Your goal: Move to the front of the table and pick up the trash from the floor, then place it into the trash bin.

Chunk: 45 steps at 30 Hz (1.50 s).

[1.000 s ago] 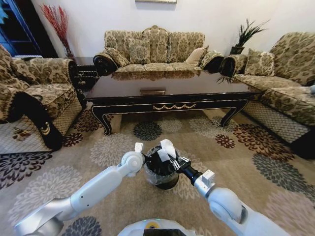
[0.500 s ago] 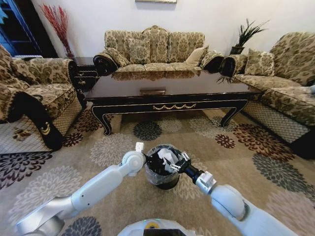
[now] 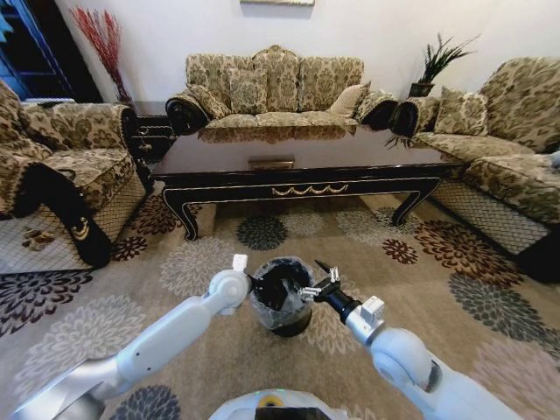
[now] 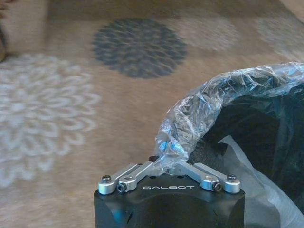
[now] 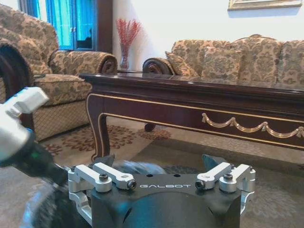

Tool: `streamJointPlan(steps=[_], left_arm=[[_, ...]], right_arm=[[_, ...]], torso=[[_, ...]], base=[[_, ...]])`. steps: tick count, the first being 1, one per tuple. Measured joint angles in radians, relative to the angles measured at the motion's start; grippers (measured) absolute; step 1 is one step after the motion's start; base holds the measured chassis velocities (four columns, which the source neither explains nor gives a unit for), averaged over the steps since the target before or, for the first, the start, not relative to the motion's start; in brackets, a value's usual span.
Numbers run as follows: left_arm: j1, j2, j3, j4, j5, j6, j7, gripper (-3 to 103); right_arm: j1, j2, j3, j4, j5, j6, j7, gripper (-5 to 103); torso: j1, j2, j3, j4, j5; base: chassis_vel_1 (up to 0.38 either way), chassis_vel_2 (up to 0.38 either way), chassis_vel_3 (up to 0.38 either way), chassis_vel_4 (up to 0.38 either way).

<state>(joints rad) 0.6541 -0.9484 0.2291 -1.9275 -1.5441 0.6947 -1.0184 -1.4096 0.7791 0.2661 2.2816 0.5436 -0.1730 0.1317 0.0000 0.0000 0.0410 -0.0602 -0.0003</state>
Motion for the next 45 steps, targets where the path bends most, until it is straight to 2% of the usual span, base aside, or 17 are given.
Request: streamJointPlan(steps=[4,10,12,19,27,29,30,32,33,35,38,40,42,43,45], left_arm=[[0.049,0.067,-0.114,-0.019,-0.01,0.003,-0.011,2],[0.116,0.112,-0.203,-0.006,-0.002,0.008,-0.005,2],[0.159,0.12,-0.23,0.021,0.024,0.008,0.013,2],[0.21,0.075,-0.252,0.095,0.092,0.004,0.039,2],[0.22,0.049,-0.263,0.118,0.105,0.0,0.042,2],[0.227,0.053,-0.266,0.101,0.105,-0.001,0.042,12],[0.229,0.054,-0.267,0.096,0.105,-0.001,0.042,12],[0.24,0.063,-0.276,0.073,0.105,0.0,0.044,23],[0.24,0.063,-0.276,0.073,0.105,0.0,0.044,23],[0.247,0.071,-0.284,0.055,0.107,0.0,0.054,34],[0.253,0.08,-0.292,0.033,0.115,0.001,0.064,39],[0.262,0.089,-0.301,0.009,0.122,0.001,0.07,50],[0.263,0.09,-0.302,0.007,0.123,0.001,0.07,50],[0.281,0.102,-0.315,-0.023,0.15,-0.001,0.084,61],[0.308,0.111,-0.338,-0.068,0.175,-0.009,0.094,72]], right_arm=[[-0.008,0.01,0.009,-0.002,0.001,0.007,0.005,100],[-0.008,0.016,0.004,-0.012,-0.009,0.01,0.005,100],[-0.013,0.017,0.005,-0.016,-0.01,0.012,0.005,100],[-0.02,0.014,0.005,-0.02,-0.014,0.014,0.005,100],[-0.024,-0.001,0.009,-0.016,-0.015,0.016,0.004,100],[-0.019,-0.001,0.008,-0.016,-0.012,0.016,0.004,100],[-0.018,-0.001,0.007,-0.017,-0.012,0.016,0.004,100],[-0.015,-0.002,0.004,-0.022,-0.012,0.016,0.004,100],[-0.015,-0.002,0.004,-0.022,-0.012,0.016,0.004,100],[-0.014,-0.001,0.003,-0.026,-0.011,0.016,0.004,100],[-0.013,0.003,0.003,-0.028,-0.011,0.016,0.005,100],[-0.017,0.007,0.004,-0.028,-0.011,0.016,0.005,100],[-0.017,0.007,0.005,-0.027,-0.011,0.016,0.005,100],[-0.022,0.016,0.009,-0.028,-0.011,0.016,0.008,100],[-0.027,0.033,0.019,-0.036,-0.01,0.02,0.015,100]], torso=[[0.0,0.0,0.0,-0.0001,0.0001],[0.0,0.0,0.0,0.0001,0.0001],[0.0,0.0,0.0,0.0001,-0.0001],[0.0,0.0,0.0,-0.0003,0.0002],[0.0,0.0,0.0,-0.0002,0.0003],[0.0,0.0,0.0,-0.0002,0.0005],[0.0,0.0,0.0,-0.0001,0.0005],[0.0,0.0,0.0,-0.0001,0.0003],[0.0,0.0,0.0,-0.0001,0.0003],[0.0,0.0,0.0,-0.0001,0.0004],[0.0,0.0,0.0,-0.0001,0.0003],[0.0,0.0,0.0,-0.0002,0.0003],[0.0,0.0,0.0,-0.0002,0.0002],[0.0,0.0,0.0,-0.0001,0.0002],[0.0,0.0,0.0,-0.0002,0.0003]], base=[[0.0,0.0,0.0,0.0],[0.0,0.0,0.0,0.0],[0.0,0.0,0.0,0.0],[0.0,0.0,0.0,0.0],[0.0,0.0,0.0,0.0],[0.0,0.0,0.0,0.0],[0.0,0.0,0.0,0.0],[0.0,0.0,0.0,0.0],[0.0,0.0,0.0,0.0],[0.0,0.0,0.0,0.0],[0.0,0.0,0.0,0.0],[0.0,0.0,0.0,0.0],[0.0,0.0,0.0,0.0],[0.0,0.0,0.0,0.0],[0.0,0.0,0.0,0.0]])
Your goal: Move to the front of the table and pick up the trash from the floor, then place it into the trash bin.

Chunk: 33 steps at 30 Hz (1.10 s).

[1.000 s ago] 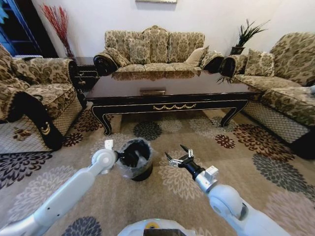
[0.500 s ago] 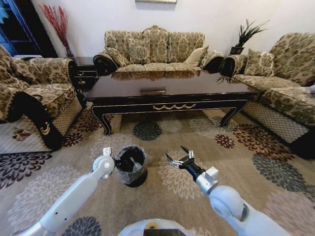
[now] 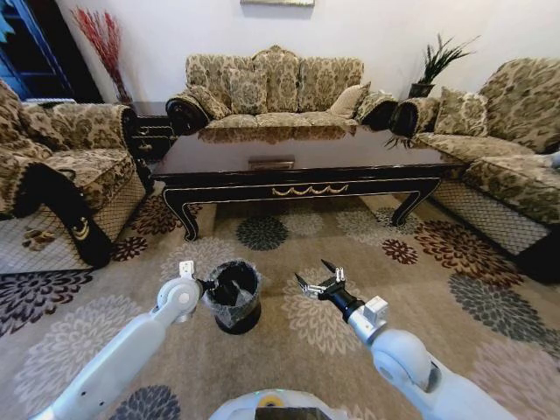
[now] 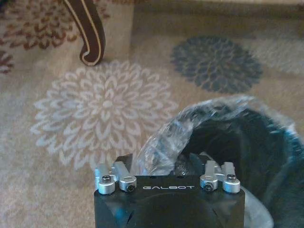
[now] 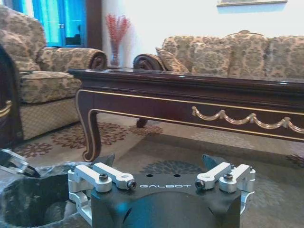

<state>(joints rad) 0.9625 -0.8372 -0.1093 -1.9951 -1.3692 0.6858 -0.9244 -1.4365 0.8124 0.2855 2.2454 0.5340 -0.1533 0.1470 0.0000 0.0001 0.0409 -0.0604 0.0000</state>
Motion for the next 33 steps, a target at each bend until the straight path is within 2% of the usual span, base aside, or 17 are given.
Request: streamJointPlan(steps=[2,5,6,8,10,11,12,15,16,17,19,20,22,25,28,31,33], left_arm=[[0.017,0.004,-0.014,-0.024,0.004,-0.002,0.003,72],[0.086,0.01,-0.077,-0.098,0.04,-0.018,0.031,88],[0.086,0.01,-0.077,-0.098,0.04,-0.018,0.031,88],[0.151,0.005,-0.136,-0.151,0.11,-0.039,0.071,97],[0.218,-0.009,-0.191,-0.19,0.197,-0.065,0.116,99],[0.299,-0.03,-0.249,-0.221,0.285,-0.105,0.165,100],[0.299,-0.03,-0.249,-0.221,0.285,-0.105,0.165,100],[0.448,-0.08,-0.344,-0.259,0.388,-0.174,0.23,100],[0.524,-0.104,-0.392,-0.264,0.478,-0.226,0.295,100],[0.524,-0.104,-0.392,-0.264,0.478,-0.226,0.295,100],[0.612,-0.135,-0.451,-0.264,0.631,-0.315,0.39,100],[0.671,-0.158,-0.484,-0.268,0.741,-0.378,0.449,100],[0.688,-0.166,-0.492,-0.272,0.776,-0.399,0.467,100],[0.728,-0.184,-0.484,-0.284,0.893,-0.496,0.536,100],[0.752,-0.184,-0.47,-0.296,0.923,-0.558,0.579,100],[0.836,-0.203,-0.495,-0.306,0.981,-0.664,0.654,100],[0.853,-0.211,-0.501,-0.305,0.991,-0.682,0.669,100]], right_arm=[[-0.002,0.007,0.007,-0.004,0.004,0.002,0.004,100],[-0.011,0.027,0.038,-0.015,0.014,0.011,0.008,100],[-0.011,0.027,0.038,-0.015,0.014,0.011,0.008,100],[-0.019,0.042,0.062,-0.026,0.015,0.023,0.008,100],[-0.028,0.058,0.078,-0.037,0.012,0.039,0.01,100],[-0.04,0.076,0.094,-0.051,0.002,0.065,0.011,100],[-0.04,0.076,0.094,-0.051,0.002,0.065,0.011,100],[-0.059,0.109,0.115,-0.081,-0.027,0.132,0.003,100],[-0.066,0.129,0.124,-0.097,-0.04,0.164,-0.003,100],[-0.066,0.129,0.124,-0.097,-0.04,0.164,-0.003,100],[-0.075,0.154,0.135,-0.118,-0.056,0.198,-0.014,100],[-0.082,0.175,0.144,-0.136,-0.085,0.226,-0.025,100],[-0.086,0.183,0.149,-0.142,-0.099,0.237,-0.03,100],[-0.137,0.241,0.196,-0.162,-0.176,0.287,-0.046,100],[-0.176,0.281,0.225,-0.17,-0.217,0.313,-0.05,100],[-0.2,0.312,0.248,-0.185,-0.244,0.341,-0.06,100],[-0.202,0.315,0.251,-0.188,-0.247,0.347,-0.062,100]], torso=[[0.0,0.0,0.0,0.0001,0.0],[0.0,0.0,0.0,0.0,0.0],[0.0,0.0,0.0,0.0,0.0],[0.0,0.0,0.0,0.0,-0.0001],[0.0,0.0,0.0,0.0001,0.0],[0.0,0.0,0.0,0.0,0.0],[0.0,0.0,0.0,0.0,0.0],[0.0,0.0,0.0,0.0002,-0.0001],[0.0,0.0,0.0,0.0003,-0.0002],[0.0,0.0,0.0,0.0003,-0.0002],[0.0,0.0,0.0,0.0002,0.0],[0.0,0.0,0.0,0.0004,-0.0002],[0.0,0.0,0.0,0.0004,-0.0001],[0.0,0.0,0.0,0.0002,-0.0001],[0.0,0.0,0.0,-0.0008,-0.0002],[0.0,0.0,0.0,-0.0001,0.0001],[0.0,0.0,0.0,0.0,0.0001]], base=[[0.0,0.0,0.0,0.0],[0.0,0.0,0.0,0.0],[0.0,0.0,0.0,0.0],[0.0,0.0,0.0,0.0],[0.0,0.0,0.0,0.0],[0.0,0.0,0.0,0.0],[0.0,0.0,0.0,0.0],[0.0,0.0,0.0,0.0],[0.0,0.0,0.0,0.0],[0.0,0.0,0.0,0.0],[0.0,0.0,0.0,0.0],[0.0,0.0,0.0,0.0],[0.0,0.0,0.0,0.0],[0.0,0.0,0.0,0.0],[0.0,0.0,0.0,0.0],[0.0,0.0,0.0,0.0],[0.0,0.0,0.0,0.0]])
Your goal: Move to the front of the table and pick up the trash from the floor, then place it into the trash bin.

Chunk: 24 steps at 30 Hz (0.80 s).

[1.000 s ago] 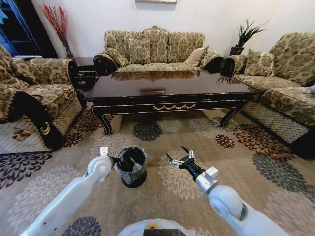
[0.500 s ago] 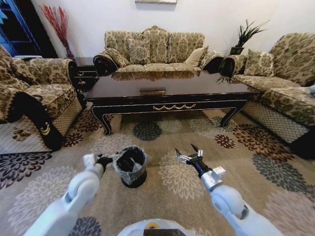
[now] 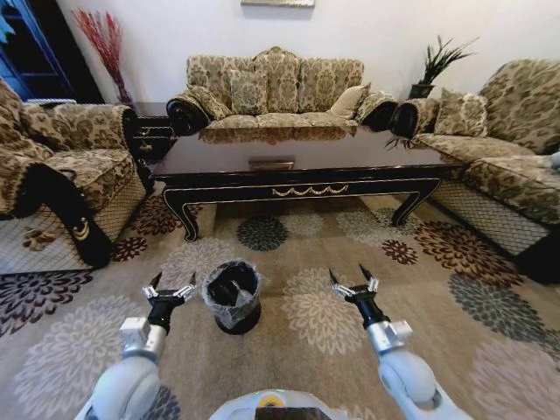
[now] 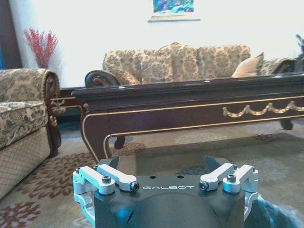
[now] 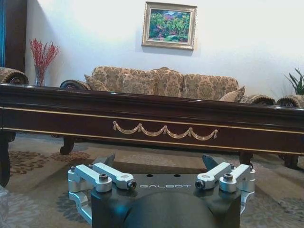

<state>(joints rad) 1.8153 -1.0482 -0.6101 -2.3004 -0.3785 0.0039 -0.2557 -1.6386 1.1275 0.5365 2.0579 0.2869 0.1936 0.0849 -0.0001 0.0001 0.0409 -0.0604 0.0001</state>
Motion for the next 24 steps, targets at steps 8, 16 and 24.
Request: streamJointPlan(steps=[8,16,24], left_arm=[[0.137,-0.072,-0.059,0.042,0.059,-0.161,0.097,100],[0.163,-0.098,-0.067,0.056,0.057,-0.19,0.106,100],[0.161,-0.1,-0.064,0.054,0.057,-0.185,0.105,100]], right_arm=[[-0.007,0.004,0.011,-0.025,-0.026,0.039,-0.03,100],[0.002,-0.004,0.003,-0.019,-0.021,0.035,-0.032,100],[-0.001,-0.004,0.004,-0.015,-0.023,0.02,-0.034,100]], torso=[[0.0,0.0,0.0,0.0001,-0.0001],[0.0,0.0,0.0,0.0001,-0.0001],[0.0,0.0,0.0,0.0,-0.0001]], base=[[0.0,0.0,0.0,0.0],[0.0,0.0,0.0,0.0],[0.0,0.0,0.0,0.0]])
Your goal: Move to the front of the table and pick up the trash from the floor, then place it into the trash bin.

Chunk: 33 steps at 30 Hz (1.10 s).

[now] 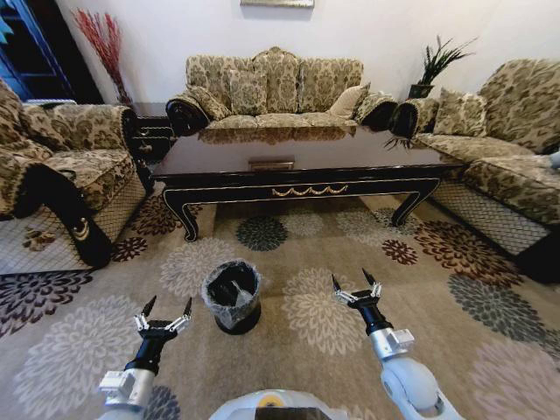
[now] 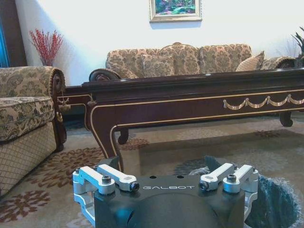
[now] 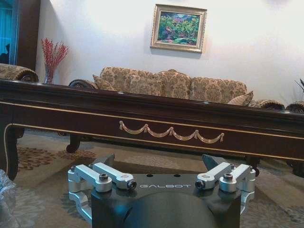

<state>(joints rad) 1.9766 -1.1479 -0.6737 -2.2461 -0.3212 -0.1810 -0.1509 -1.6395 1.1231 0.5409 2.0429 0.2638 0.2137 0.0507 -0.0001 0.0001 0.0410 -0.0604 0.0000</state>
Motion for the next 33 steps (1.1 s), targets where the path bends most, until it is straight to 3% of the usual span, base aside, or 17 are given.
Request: streamJointPlan(steps=[20,33], left_arm=[[-0.003,0.002,0.002,-0.001,-0.004,0.006,-0.004,100],[-0.004,0.003,0.002,-0.001,-0.005,0.007,-0.006,100]], right_arm=[[0.0,-0.001,0.0,0.002,0.001,-0.002,0.0,100],[0.0,-0.001,-0.001,0.002,0.001,-0.003,0.0,100]], torso=[[0.0,0.0,0.0,0.0,0.0],[0.0,0.0,0.0,0.0,-0.0001]], base=[[0.002,-0.005,-0.004,0.005],[0.169,-0.163,-0.182,0.173]])
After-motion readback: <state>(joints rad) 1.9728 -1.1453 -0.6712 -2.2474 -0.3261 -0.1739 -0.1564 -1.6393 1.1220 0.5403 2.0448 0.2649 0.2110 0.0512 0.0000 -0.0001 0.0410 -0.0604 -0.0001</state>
